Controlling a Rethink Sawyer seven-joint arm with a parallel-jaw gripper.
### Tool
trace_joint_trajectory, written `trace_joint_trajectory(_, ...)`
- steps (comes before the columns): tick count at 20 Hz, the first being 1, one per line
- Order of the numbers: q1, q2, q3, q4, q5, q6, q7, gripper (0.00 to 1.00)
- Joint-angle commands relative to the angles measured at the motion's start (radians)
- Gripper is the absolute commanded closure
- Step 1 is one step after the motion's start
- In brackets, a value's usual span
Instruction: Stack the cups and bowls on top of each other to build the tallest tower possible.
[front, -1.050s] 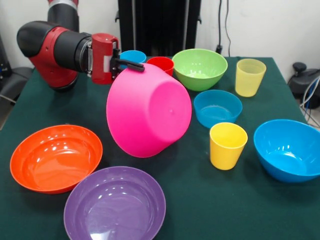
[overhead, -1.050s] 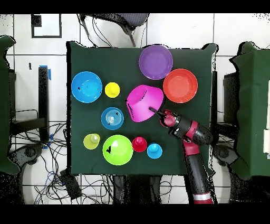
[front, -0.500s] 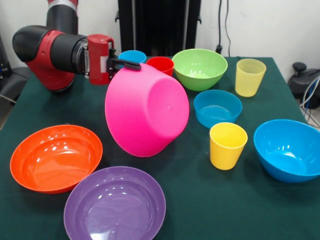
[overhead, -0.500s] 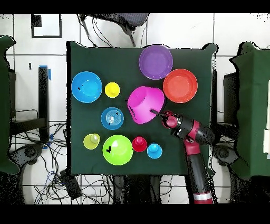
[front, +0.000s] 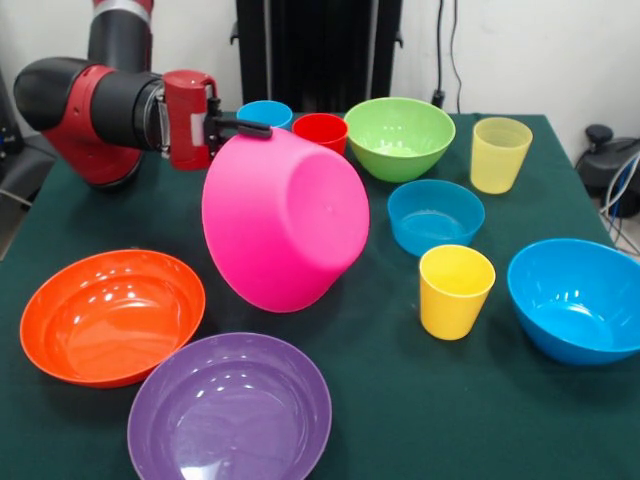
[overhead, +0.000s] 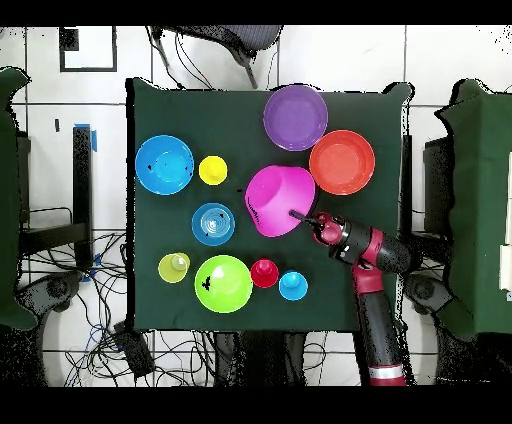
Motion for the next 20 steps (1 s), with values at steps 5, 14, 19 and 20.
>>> trace_joint_trajectory(5,0.038,-0.003,-0.08,-0.229,0.06,0.147,-0.366,1.0)
trace_joint_trajectory(14,0.055,-0.005,-0.08,-0.248,0.068,0.187,-0.373,1.0)
trace_joint_trajectory(19,0.058,0.002,-0.078,-0.253,0.078,0.205,-0.377,1.0)
trace_joint_trajectory(20,0.059,0.002,-0.078,-0.255,0.081,0.212,-0.376,1.0)
